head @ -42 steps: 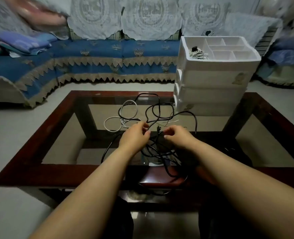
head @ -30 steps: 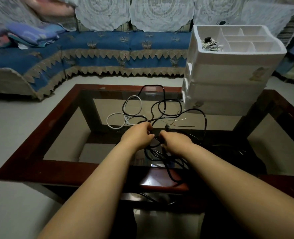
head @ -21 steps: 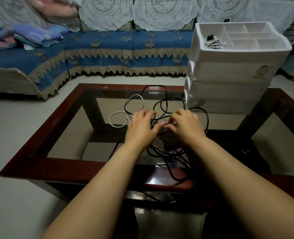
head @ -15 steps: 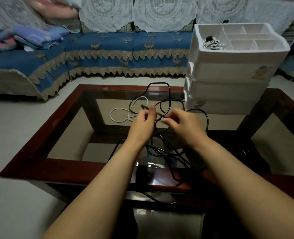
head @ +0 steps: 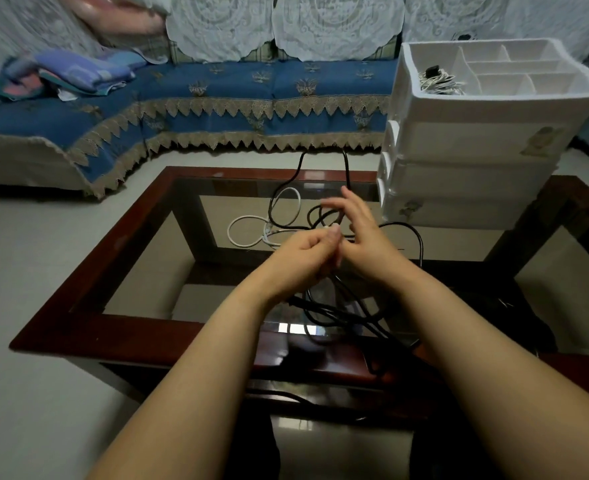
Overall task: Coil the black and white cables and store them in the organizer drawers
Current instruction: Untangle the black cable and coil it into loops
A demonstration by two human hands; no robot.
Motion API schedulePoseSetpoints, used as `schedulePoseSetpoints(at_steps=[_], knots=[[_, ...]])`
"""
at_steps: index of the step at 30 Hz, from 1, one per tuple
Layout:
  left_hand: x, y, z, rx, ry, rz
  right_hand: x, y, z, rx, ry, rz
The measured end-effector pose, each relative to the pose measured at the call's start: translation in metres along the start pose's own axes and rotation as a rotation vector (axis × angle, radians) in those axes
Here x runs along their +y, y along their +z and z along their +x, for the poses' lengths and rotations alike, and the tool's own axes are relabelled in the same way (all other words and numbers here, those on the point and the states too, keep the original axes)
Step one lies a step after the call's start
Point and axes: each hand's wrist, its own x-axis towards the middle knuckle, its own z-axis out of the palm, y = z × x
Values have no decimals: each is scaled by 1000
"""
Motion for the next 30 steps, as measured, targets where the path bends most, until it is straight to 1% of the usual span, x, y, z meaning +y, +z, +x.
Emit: schedulePoseSetpoints(at_steps=[2,4,6,9,11,12,13,15,16,17,19,20,22,24,26,28,29,30], knots=[[1,-5,-1,39,11,-71,2,2,6,35,2,34],[-1,-12,1,166,36,-194,5,1,12,107,9,64],[-3,-20,4,298,66,-417,9,-3,18,167,29,24],[-5,-38,3,463,163,-850,32,-9,21,204,132,-160],[-8,-50,0,475,218,-990,47,-11,21,190,224,-175],[-9,-51,1,433,213,-1004,50,-15,22,206,245,-150],[-11,-51,1,375,195,-984,49,-14,23,234,227,-69],[-11,-44,5,220,150,-898,34,-13,26,261,133,224],[-10,-40,6,136,126,-847,25,-10,27,223,84,369],[-8,-37,7,65,105,-803,16,-6,28,149,45,456],[-6,-33,9,-18,79,-768,6,5,28,-15,13,496],[-5,-33,9,-33,73,-780,6,10,28,-61,24,501],[-5,-33,9,-17,68,-853,8,15,28,-68,73,491],[-6,-36,9,40,89,-975,13,15,28,-70,100,463],[-7,-41,10,134,146,-1129,12,16,28,-51,107,515],[-7,-46,10,258,193,-1230,5,17,27,42,86,601],[-7,-49,10,321,208,-1260,2,17,28,81,80,597],[-8,-52,11,372,221,-1286,0,15,28,83,84,558]])
